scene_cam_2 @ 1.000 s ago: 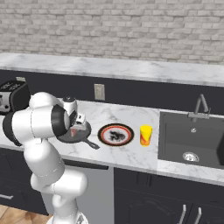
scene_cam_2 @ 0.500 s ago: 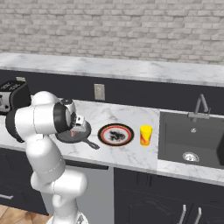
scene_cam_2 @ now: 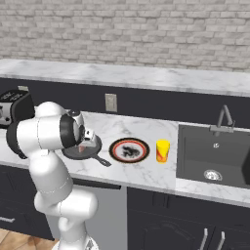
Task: Pick up the pan with the steak in it and place it on the dining table. Then place the steak on the plate.
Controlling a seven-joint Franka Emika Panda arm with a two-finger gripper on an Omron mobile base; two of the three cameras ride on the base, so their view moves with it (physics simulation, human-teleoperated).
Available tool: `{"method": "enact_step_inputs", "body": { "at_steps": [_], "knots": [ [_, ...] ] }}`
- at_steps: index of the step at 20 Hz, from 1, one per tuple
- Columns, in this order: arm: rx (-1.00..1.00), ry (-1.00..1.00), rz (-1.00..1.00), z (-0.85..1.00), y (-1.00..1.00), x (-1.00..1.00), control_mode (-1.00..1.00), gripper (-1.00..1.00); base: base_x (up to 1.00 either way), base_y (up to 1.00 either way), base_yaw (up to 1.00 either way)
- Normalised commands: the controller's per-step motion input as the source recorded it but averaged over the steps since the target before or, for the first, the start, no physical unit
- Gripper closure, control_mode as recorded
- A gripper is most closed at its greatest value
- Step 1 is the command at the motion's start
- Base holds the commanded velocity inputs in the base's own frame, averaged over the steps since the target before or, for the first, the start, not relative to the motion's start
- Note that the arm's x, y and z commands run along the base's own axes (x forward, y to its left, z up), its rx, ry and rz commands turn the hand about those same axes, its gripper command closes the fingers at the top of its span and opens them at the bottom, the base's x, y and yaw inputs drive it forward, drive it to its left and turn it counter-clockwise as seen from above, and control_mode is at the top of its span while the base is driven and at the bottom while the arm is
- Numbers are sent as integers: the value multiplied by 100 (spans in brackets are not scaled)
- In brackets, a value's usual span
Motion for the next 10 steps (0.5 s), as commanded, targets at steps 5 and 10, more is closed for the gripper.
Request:
{"method": "enact_step_inputs", "body": {
  "at_steps": [5,10],
  "knots": [
    [0,-3,0,5,-2,0,-100,100,0,0,0],
    [2,-10,-4,42,-3,-6,-100,100,0,0,0]
  ]
}}
